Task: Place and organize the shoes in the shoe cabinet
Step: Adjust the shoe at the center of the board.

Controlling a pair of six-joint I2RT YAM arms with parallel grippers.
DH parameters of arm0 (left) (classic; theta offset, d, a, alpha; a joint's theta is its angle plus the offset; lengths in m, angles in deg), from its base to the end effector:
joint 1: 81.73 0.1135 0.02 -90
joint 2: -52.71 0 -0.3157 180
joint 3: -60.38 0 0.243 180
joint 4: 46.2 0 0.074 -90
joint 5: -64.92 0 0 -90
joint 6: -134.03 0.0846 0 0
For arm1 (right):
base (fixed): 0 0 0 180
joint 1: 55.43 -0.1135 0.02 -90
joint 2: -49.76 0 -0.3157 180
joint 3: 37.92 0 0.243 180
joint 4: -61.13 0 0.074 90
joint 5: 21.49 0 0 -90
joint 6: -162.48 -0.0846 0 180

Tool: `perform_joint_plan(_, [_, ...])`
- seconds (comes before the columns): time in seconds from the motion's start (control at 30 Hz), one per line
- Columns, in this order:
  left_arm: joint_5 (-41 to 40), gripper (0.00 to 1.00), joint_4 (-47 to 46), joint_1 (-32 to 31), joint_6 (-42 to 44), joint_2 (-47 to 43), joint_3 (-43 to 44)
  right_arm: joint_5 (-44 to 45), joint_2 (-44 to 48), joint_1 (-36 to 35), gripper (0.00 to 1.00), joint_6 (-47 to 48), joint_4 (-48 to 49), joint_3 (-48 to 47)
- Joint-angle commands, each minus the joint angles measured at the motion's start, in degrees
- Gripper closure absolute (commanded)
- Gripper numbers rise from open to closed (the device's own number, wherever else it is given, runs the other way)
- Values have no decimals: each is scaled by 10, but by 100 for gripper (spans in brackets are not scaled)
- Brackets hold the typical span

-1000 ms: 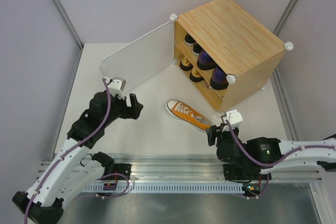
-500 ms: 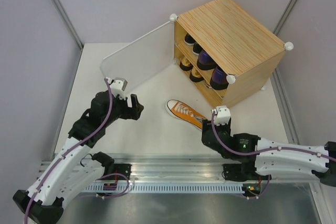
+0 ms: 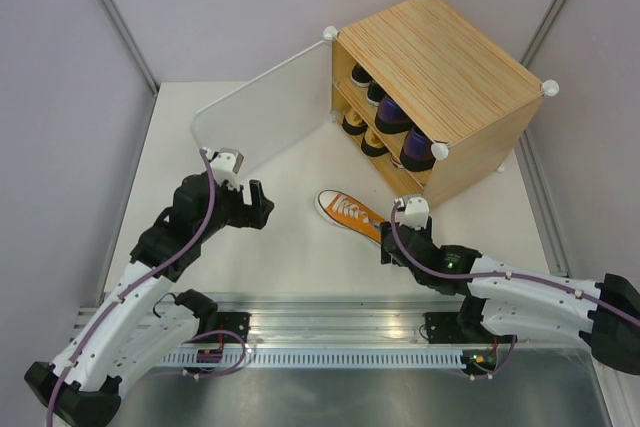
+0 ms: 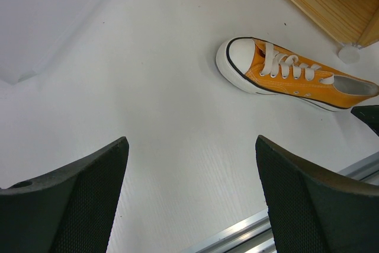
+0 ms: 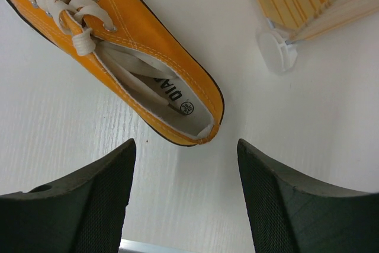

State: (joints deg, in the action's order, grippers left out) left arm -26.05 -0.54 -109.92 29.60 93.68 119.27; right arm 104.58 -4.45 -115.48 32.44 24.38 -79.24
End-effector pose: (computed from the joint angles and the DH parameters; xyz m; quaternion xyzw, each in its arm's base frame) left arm 0.1357 -0.0711 0.3214 0.0982 0.8503 -0.1811 0.4843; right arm 0.1253 0.1176 0.2069 -0.0499 0.8975 0.0648 0.4334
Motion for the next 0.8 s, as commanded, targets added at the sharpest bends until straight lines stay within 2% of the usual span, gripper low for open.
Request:
perform_joint_plan(0.0, [7,10,-6,2,20,2,4,-33,-5,16,27,32,64,7])
perform_joint_plan(0.13, [23,10,-4,2,20,9,5,-41,-14,26,27,57,89,11])
perform_joint_plan(0.3, [24,10,-4,3,20,7,5,-72,-40,37,34,89,132,21])
perform_joint_plan(0.47, [30,10,-3,3,20,9,5,-113,-55,36,61,106,144,11])
perform_joint_plan(0.57, [33,10,-3,3,20,9,5,-129,-48,36,68,112,134,-1])
perform_joint_plan(0.67, [32,10,-4,3,20,6,4,-144,-39,32,69,120,118,-21])
perform_joint_plan(0.77, [33,10,-2,3,20,5,5,-159,-47,14,66,125,117,-44])
